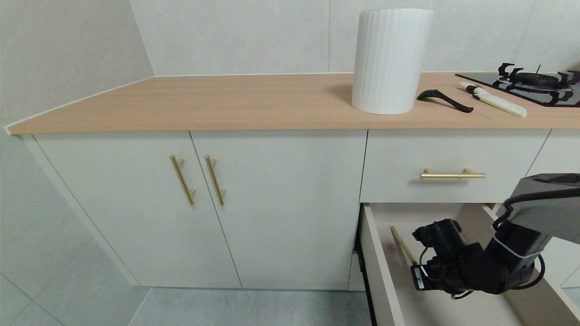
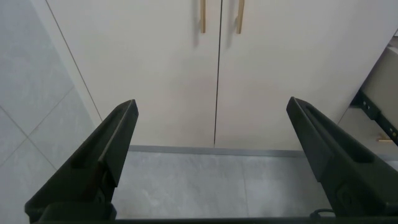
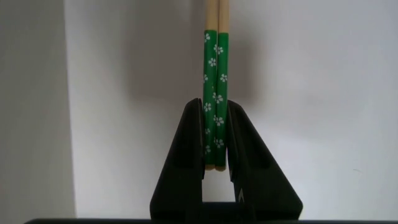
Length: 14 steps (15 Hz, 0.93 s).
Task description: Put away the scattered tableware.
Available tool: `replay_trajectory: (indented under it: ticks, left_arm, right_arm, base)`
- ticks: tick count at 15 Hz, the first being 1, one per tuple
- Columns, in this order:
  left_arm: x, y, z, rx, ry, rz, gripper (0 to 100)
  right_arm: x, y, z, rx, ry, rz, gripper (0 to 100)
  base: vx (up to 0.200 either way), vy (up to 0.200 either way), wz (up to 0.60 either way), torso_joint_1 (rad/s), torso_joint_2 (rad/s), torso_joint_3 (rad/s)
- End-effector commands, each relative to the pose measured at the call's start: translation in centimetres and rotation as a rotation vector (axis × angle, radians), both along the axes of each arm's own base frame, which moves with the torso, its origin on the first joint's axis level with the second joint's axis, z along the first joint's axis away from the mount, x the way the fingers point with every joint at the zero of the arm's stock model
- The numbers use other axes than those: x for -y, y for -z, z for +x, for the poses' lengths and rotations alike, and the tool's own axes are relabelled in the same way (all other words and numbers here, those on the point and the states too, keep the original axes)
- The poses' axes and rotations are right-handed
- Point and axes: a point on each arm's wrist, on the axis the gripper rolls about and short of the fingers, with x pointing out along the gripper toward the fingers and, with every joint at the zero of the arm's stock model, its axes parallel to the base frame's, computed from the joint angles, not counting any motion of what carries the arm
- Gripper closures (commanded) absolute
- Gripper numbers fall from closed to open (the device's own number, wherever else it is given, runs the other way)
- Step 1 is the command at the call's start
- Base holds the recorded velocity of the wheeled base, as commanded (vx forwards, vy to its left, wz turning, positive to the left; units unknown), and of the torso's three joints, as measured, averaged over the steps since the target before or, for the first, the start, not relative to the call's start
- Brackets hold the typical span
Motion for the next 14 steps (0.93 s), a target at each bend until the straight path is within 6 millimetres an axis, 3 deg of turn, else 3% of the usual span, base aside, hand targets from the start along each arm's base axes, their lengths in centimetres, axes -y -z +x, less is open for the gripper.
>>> replay_trajectory:
  ticks: [1,11,12,14]
  left_arm:
    - [0.00,0.00,0.00,0.000,-0.001,0.000,0]
    - [0.00,0.00,0.00,0.000,-0.001,0.000,0]
    - [0.00,0.00,0.00,0.000,-0.001,0.000,0]
    - [0.00,0.00,0.00,0.000,-0.001,0.000,0]
  right_arm:
    - [-0.27,1.34,-0.31,-0.041,-0.009,-0.013,100]
    - [-0.25,1.81,-0.14,-0.040,0.000,-0.017,100]
    - [-0.25,1.81,-0.14,-0.040,0.000,-0.017,0]
    - [-0.26,1.81,-0.13,-0.039,0.001,-0.014,0]
  base:
    - [0.000,0.000,0.00,0.000,0.00,0.000]
    - [0.000,0.000,0.00,0.000,0.00,0.000]
    - [0.000,0.000,0.00,0.000,0.00,0.000]
    - [0.000,0.000,0.00,0.000,0.00,0.000]
